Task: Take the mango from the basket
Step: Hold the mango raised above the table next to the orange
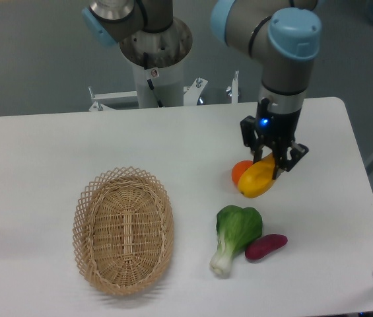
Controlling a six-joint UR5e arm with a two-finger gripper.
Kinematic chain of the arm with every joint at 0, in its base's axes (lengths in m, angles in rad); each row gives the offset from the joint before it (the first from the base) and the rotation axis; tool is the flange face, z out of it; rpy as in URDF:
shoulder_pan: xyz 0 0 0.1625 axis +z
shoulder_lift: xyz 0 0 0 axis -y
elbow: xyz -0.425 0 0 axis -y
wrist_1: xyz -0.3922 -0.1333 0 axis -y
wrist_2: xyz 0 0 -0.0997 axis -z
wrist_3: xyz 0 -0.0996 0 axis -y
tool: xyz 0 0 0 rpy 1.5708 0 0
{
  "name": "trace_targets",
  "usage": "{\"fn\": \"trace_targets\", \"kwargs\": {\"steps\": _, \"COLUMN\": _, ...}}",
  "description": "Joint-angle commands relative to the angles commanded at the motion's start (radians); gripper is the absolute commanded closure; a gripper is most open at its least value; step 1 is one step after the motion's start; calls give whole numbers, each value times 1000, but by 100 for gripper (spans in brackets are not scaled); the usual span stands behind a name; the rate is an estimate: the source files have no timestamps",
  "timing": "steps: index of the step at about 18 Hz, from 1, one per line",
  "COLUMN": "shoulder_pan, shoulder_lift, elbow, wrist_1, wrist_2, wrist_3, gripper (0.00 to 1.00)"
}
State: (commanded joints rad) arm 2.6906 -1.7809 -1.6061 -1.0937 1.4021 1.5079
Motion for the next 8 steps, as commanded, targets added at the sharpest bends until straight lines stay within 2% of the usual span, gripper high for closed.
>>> {"fn": "trace_targets", "kwargs": {"steps": 8, "shoulder_pan": 14, "shoulder_lift": -12, "elbow": 12, "wrist_1": 2, "wrist_2": -2, "wrist_3": 26, "gripper": 61}}
